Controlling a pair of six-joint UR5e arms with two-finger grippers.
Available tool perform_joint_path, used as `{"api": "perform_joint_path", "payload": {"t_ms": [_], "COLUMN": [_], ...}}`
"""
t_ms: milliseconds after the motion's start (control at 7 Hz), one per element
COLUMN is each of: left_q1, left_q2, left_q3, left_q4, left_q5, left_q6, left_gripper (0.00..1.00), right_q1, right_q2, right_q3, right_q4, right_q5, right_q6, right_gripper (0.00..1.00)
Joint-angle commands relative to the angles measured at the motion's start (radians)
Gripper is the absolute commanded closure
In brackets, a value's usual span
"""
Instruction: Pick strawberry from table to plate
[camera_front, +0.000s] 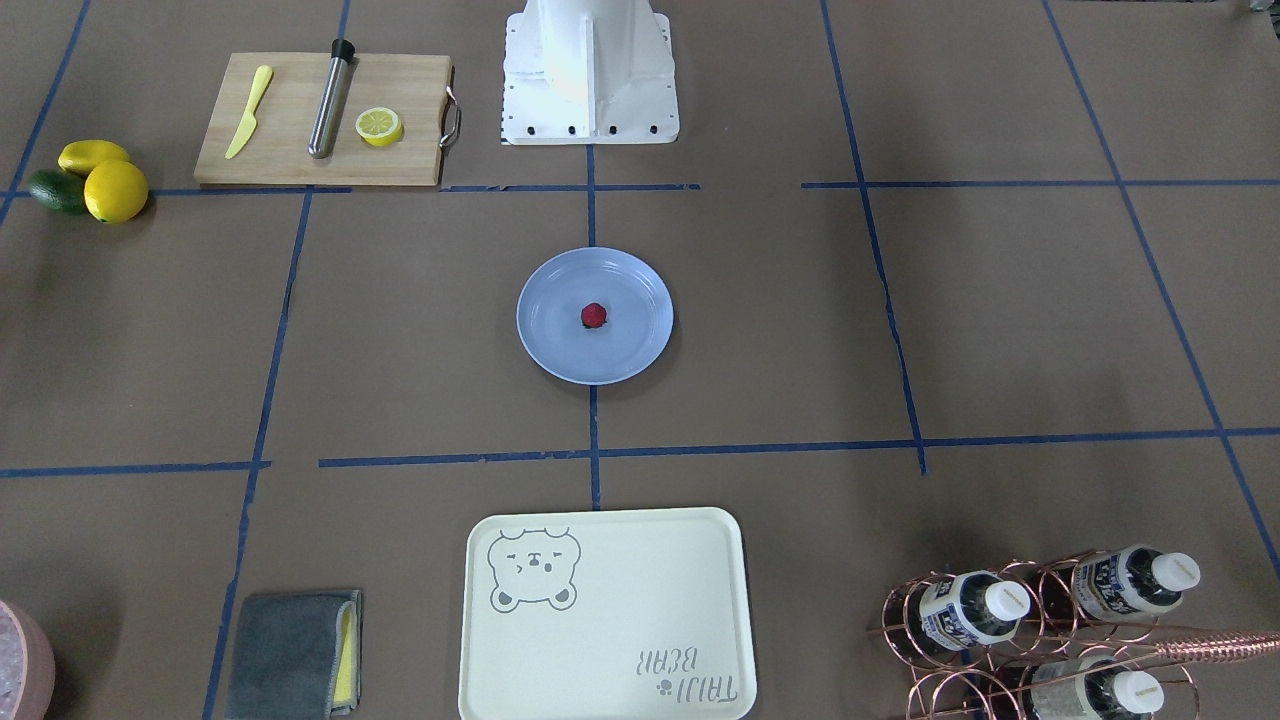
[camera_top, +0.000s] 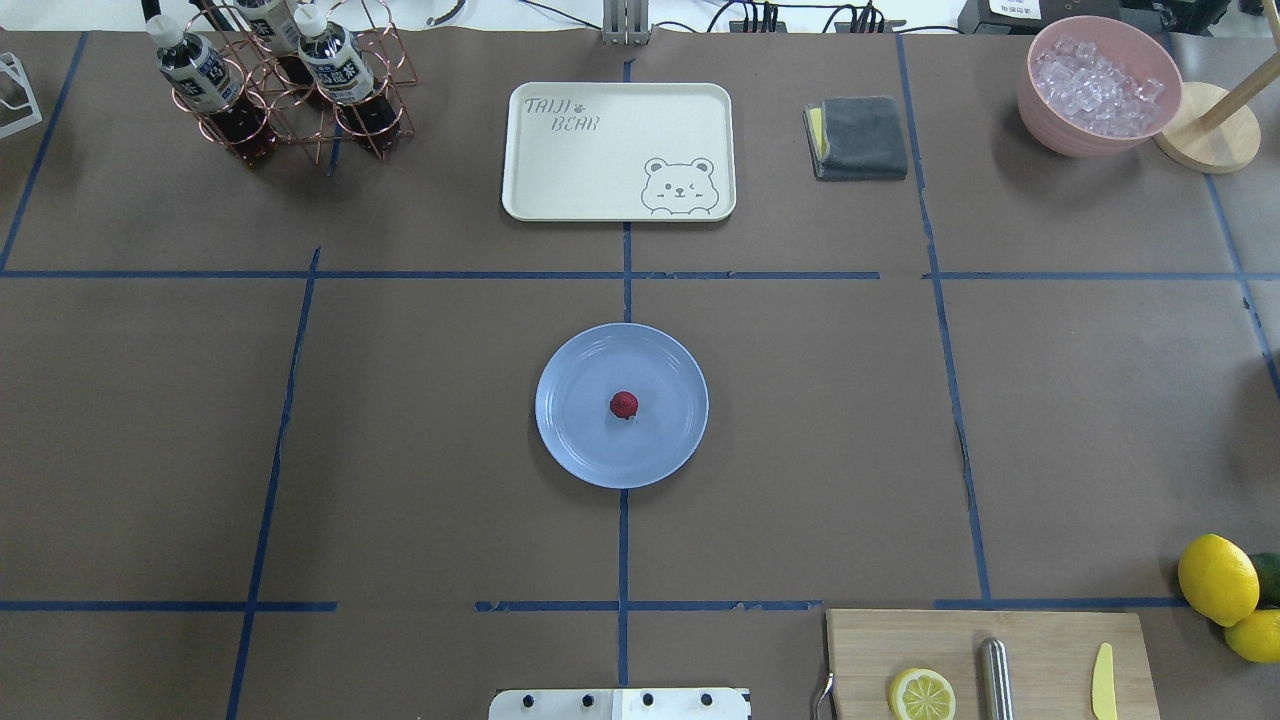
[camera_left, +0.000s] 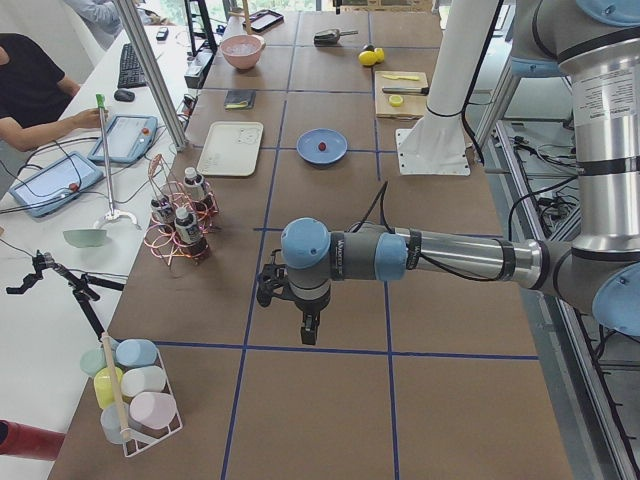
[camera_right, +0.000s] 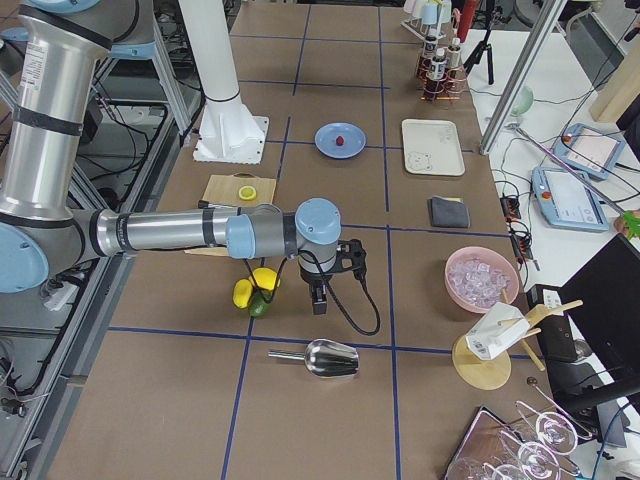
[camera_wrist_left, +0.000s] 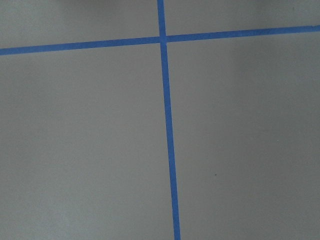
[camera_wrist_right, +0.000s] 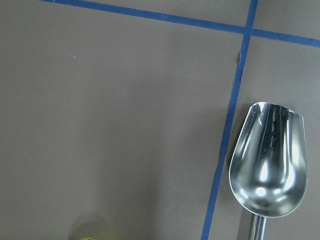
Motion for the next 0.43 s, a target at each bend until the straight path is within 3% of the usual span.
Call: {"api": "perform_joint_path", "payload": {"t_ms": [0, 286], "left_q1": [0.001, 0.008], "left_q2": [0.060, 0.065], "left_q3": [-0.019, -0.015], "left_q4": [-0.072, -0.119], "left_q5": [0.000, 0.003], "left_q6": [0.002, -0.009], "left_gripper": [0.00, 0.00], "right_q1": [0.001, -0.001], "right_q2": [0.001, 0.001], "right_q3": [0.001, 0.001], "right_q4": [0.000, 0.000], "right_q5": [0.000, -0.001], "right_q6": [0.000, 0.000], "right_gripper": [0.00, 0.00]}}
